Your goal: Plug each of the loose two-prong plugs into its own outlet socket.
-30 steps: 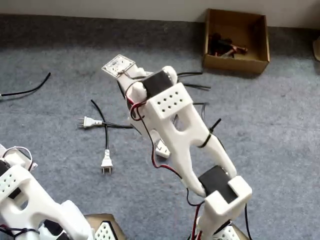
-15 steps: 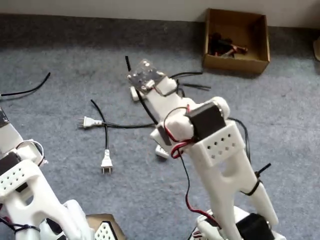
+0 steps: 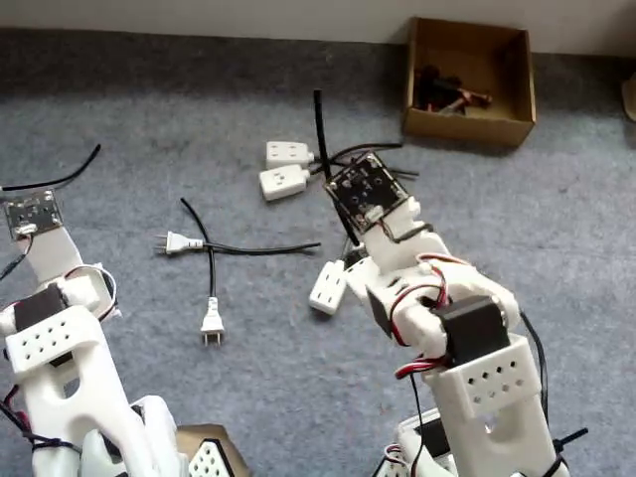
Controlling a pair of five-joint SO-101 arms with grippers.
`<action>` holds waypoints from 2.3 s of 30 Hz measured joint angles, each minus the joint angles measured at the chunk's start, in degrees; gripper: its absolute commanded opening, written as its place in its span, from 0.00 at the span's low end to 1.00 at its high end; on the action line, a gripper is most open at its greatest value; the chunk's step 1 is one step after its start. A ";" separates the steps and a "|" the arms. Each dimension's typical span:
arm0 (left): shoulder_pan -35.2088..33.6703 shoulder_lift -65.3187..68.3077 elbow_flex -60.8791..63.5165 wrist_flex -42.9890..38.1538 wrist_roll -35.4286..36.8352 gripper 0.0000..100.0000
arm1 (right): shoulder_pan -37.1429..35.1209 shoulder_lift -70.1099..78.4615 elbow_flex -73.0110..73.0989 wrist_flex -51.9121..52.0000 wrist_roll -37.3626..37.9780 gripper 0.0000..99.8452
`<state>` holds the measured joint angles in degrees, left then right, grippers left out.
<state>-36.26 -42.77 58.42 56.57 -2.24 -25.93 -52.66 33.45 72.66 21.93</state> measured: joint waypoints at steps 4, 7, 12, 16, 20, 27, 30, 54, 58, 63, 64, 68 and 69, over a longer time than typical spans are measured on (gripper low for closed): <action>4.04 0.00 -4.57 6.42 -3.34 0.01 | 2.29 -2.81 3.96 -5.10 -1.41 0.01; 7.74 0.00 -6.24 8.88 -3.52 0.01 | 2.73 -3.69 5.71 -7.47 -1.76 0.01; 13.27 -2.99 -6.42 10.73 -3.87 0.01 | 2.81 -3.69 9.14 -12.13 -4.92 0.01; 18.20 -11.60 -6.42 14.07 -3.87 0.01 | 2.81 -3.69 12.92 -17.67 -7.30 0.01; 24.62 -24.53 -2.64 15.56 -4.40 0.01 | 2.81 -3.69 16.00 -21.10 -7.91 0.01; 31.12 -45.71 6.24 15.56 -9.23 0.01 | 2.81 -3.69 19.08 -25.58 -7.91 0.01; 31.65 -49.23 7.82 15.47 -11.16 0.01 | 2.81 -3.69 19.69 -26.73 -7.91 0.01; 45.63 -36.13 -1.23 8.18 -10.29 0.01 | 0.35 -3.69 22.07 -36.84 -23.12 0.01; 46.51 -36.13 -0.97 8.18 -10.29 0.01 | 0.35 -3.69 22.07 -39.91 -26.64 0.01; 49.76 -36.13 0.62 8.18 -10.29 0.01 | -2.11 -3.69 22.07 -43.52 -28.13 0.01; 50.02 -36.40 0.62 7.91 -10.29 0.01 | -3.16 -3.69 22.07 -44.22 -28.22 0.01; 50.81 -36.13 0.62 7.12 -8.79 0.01 | -6.86 -3.69 22.07 -47.12 -28.22 0.01; 50.73 -36.13 0.62 6.77 -8.44 0.01 | -7.21 -3.69 22.07 -47.91 -28.22 0.01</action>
<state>14.46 -78.90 59.03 63.34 -10.68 -33.14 -56.35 55.52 24.75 -6.29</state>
